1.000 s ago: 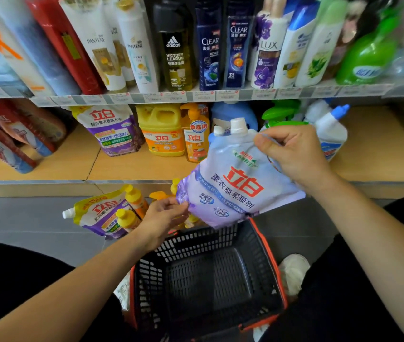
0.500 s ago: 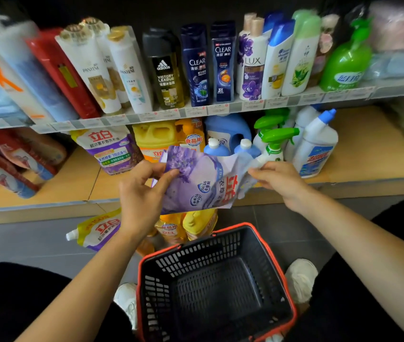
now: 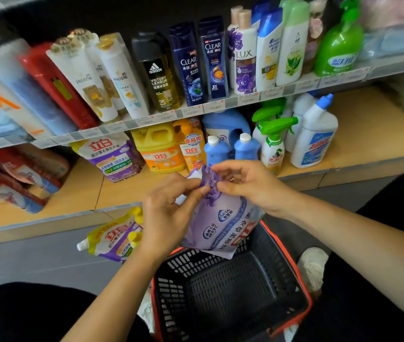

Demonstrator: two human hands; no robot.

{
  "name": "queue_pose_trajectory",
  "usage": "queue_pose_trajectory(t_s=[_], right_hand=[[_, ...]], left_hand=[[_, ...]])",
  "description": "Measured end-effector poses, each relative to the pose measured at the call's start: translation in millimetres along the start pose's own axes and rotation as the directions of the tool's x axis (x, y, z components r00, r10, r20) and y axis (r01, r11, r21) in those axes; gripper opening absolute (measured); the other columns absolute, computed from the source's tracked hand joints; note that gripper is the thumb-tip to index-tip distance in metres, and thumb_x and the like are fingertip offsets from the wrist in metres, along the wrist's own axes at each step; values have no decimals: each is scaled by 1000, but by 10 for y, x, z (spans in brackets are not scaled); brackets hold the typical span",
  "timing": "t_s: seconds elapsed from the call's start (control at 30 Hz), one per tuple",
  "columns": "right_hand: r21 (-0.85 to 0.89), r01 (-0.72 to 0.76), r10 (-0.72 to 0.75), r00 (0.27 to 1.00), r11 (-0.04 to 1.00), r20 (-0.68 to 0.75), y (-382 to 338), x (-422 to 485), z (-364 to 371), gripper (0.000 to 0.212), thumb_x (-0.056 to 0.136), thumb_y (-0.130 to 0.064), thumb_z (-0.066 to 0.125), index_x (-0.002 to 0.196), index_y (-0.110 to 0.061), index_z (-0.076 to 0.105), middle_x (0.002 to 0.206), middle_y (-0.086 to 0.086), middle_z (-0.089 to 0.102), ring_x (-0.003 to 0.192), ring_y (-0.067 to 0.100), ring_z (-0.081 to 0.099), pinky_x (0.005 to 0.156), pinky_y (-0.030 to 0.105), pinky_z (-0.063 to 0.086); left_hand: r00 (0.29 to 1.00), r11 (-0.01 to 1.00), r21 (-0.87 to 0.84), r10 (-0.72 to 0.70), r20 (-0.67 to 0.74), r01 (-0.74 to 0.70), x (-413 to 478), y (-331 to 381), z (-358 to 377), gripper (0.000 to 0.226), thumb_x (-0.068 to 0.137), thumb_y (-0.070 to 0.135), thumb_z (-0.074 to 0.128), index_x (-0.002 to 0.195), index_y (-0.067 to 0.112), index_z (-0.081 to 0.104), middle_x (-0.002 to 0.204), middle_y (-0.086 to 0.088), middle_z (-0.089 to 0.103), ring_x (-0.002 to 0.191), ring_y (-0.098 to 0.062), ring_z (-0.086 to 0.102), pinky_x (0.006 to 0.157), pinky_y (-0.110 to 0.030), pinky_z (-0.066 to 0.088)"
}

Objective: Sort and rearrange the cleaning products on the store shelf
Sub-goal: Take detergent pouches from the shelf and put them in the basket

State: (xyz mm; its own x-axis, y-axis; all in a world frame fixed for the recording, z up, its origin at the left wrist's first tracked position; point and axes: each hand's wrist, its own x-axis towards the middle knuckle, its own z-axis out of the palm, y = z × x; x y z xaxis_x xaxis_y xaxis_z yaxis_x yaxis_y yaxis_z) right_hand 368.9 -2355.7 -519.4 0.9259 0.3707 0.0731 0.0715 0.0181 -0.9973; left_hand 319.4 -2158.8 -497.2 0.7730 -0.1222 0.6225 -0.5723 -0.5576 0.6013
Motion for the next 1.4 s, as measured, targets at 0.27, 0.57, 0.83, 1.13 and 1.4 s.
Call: queue_pose_trajectory(t_s=[0.27,0.57,0.83,1.13,1.4], right_hand=[[234,-71,61,997,970,50,-1,39,-118,10,78,-12,68,88,-11,69,76,-3,73,71,4,66,72,15,53],[299,2,18,998,954,-63,15,28,-215,2,84,-7,64,86,-6,64,77,1,69,71,9,63,75,19,51],[240,39,-14,994,970,-108,-225,116,-495,5,81,-8,59,85,-5,58,69,-8,69,66,4,60,74,18,47],[195,25,0,992,980,-128,-209,172,-722,15,92,8,50,85,-3,57,69,-5,69,66,6,60,76,23,46],[246,42,16,974,968,-227,-225,167,-684,21,97,7,50,83,-6,59,67,-2,69,65,11,60,74,24,48]], left_hand=[[1000,999,-51,-1,-6,1,-69,84,92,6,84,8,80,90,7,78,77,-2,68,73,-7,61,70,-17,46],[972,988,67,120,204,-136,-186,57,128,29,97,24,68,123,11,72,118,0,66,109,-17,58,92,-31,46],[826,940,122,211,523,-318,-391,31,143,67,98,42,63,152,8,42,162,-3,36,153,-18,27,118,-47,34],[799,937,74,249,548,-342,-515,7,182,46,97,34,67,136,11,64,147,-2,56,144,-18,44,115,-44,40],[947,970,-62,-212,241,233,-452,-200,92,50,78,36,84,124,25,69,98,9,68,89,-15,68,71,-36,61]])
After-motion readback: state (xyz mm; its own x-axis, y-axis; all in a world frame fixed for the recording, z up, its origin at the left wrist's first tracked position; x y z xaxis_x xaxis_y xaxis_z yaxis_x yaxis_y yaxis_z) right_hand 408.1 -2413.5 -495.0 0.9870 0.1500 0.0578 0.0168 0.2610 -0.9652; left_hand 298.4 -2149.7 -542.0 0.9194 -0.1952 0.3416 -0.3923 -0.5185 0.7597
